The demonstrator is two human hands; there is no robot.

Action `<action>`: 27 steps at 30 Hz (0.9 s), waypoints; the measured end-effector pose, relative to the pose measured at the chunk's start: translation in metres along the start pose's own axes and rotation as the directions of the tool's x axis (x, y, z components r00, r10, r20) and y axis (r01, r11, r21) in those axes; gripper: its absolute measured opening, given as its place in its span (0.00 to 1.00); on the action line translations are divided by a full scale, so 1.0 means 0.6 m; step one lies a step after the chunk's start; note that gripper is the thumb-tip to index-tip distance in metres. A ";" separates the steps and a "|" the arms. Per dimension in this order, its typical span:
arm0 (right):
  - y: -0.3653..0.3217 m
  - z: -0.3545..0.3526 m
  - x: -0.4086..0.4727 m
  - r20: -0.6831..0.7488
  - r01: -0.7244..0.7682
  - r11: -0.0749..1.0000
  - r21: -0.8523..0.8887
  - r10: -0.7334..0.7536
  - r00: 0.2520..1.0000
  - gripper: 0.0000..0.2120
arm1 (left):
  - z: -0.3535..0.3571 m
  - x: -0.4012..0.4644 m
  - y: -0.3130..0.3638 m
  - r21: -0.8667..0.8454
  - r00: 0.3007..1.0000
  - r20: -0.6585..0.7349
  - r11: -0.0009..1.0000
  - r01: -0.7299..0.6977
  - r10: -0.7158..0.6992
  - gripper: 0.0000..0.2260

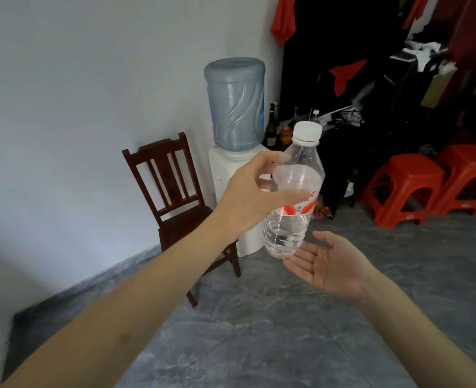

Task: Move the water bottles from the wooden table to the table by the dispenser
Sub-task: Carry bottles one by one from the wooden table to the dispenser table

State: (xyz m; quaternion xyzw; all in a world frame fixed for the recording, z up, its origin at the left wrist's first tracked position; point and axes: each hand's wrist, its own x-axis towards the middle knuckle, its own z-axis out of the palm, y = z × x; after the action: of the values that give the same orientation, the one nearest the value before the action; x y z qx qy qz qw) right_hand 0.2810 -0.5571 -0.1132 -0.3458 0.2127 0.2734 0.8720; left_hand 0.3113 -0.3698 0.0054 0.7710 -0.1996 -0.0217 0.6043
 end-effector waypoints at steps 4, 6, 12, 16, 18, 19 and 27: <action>-0.099 -0.036 0.031 0.007 0.003 1.000 -0.029 -0.002 1.000 0.25 | 0.046 0.089 -0.011 -0.006 0.999 -0.039 1.000 -0.027 0.027 0.27; -0.138 -0.046 0.045 0.000 0.003 1.000 -0.027 -0.003 1.000 0.25 | 0.062 0.126 -0.016 -0.008 0.999 -0.046 1.000 -0.025 0.024 0.27; -0.229 -0.075 0.096 -0.007 -0.014 0.999 -0.042 0.013 1.000 0.25 | 0.091 0.234 -0.043 0.015 0.997 -0.072 0.999 -0.041 0.042 0.26; -0.293 -0.091 0.144 -0.026 -0.008 1.000 -0.027 0.008 1.000 0.24 | 0.108 0.317 -0.072 0.043 0.996 -0.073 0.997 -0.057 0.060 0.26; -0.327 -0.101 0.176 -0.033 -0.004 0.999 -0.032 0.003 0.999 0.24 | 0.114 0.363 -0.091 0.048 0.995 -0.076 0.997 -0.066 0.070 0.28; -0.346 -0.105 0.192 -0.037 -0.004 0.999 -0.037 0.003 0.999 0.24 | 0.116 0.387 -0.099 0.048 0.994 -0.081 0.997 -0.066 0.070 0.29; -0.530 -0.108 0.347 -0.115 -0.022 0.999 -0.037 0.017 0.993 0.21 | 0.108 0.621 -0.176 0.030 0.997 -0.060 0.999 -0.042 0.043 0.26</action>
State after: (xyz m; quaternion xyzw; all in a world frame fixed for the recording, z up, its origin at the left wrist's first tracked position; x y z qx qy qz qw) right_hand 0.6259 -0.7293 -0.1183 -0.3755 0.2604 0.2656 0.8489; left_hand 0.6659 -0.5339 -0.0338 0.7755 -0.1980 0.0173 0.5993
